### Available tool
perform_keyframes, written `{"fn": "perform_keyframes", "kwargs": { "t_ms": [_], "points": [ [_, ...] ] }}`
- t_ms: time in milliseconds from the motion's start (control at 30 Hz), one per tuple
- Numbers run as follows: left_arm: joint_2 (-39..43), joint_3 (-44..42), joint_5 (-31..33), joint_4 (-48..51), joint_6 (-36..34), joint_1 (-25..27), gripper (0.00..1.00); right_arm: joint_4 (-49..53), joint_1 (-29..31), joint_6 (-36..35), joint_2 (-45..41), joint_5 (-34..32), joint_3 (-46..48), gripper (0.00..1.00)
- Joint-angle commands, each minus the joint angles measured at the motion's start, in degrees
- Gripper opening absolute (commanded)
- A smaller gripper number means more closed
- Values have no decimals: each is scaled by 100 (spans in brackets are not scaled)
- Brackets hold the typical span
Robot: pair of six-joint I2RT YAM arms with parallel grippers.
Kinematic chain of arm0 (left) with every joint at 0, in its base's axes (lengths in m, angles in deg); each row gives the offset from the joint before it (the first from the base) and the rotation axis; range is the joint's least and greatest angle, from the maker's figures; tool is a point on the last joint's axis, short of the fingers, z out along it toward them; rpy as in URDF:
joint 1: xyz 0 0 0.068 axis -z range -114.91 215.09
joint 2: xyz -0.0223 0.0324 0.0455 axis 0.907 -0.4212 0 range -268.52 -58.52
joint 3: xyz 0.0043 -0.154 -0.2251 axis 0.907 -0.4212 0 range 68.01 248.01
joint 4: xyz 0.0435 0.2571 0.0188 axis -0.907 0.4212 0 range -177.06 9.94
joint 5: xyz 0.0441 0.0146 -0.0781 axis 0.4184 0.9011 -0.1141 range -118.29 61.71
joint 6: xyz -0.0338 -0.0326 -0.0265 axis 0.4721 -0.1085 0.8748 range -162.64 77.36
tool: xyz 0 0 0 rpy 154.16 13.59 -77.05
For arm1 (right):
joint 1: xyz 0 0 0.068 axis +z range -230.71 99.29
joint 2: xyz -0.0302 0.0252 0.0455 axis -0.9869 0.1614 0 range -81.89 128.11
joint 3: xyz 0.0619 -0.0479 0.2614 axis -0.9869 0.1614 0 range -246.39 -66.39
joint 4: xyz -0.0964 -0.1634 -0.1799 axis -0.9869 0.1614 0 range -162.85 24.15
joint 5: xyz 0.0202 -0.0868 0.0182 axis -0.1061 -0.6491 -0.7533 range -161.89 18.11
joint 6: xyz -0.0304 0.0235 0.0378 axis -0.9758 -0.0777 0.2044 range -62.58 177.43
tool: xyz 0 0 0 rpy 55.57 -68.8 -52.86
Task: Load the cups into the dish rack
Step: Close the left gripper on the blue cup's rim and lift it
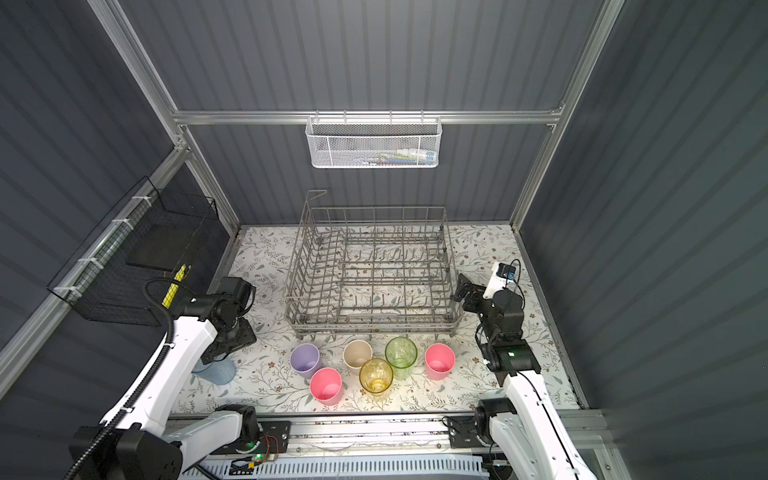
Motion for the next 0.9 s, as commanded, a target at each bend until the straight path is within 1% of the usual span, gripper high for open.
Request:
{"fn": "perform_keyframes", "kwargs": {
  "t_ms": [0,100,533,633,733,800,867],
  "points": [
    [-84,-126,-40,-69,46,-77,77,-78,-4,50,-7,29,71,99],
    [-159,-161,-42,-125,77,-125,76,-101,-11,50,-7,7,88,99],
    [-494,-207,-3,-195,152,-235,57,-112,-45,68,-29,-13,132,99],
    [-543,-227,10,-240,185,-231,51,-106,-48,68,-52,-21,132,99],
    [-591,-230,-3,-241,175,-244,47,-119,-69,72,-52,-20,132,99],
    [-596,-216,15,-241,170,-244,42,-130,-73,83,-43,-18,139,99],
    [-587,-221,28,-250,179,-244,35,-127,-81,85,-34,-13,134,99]
  ]
}}
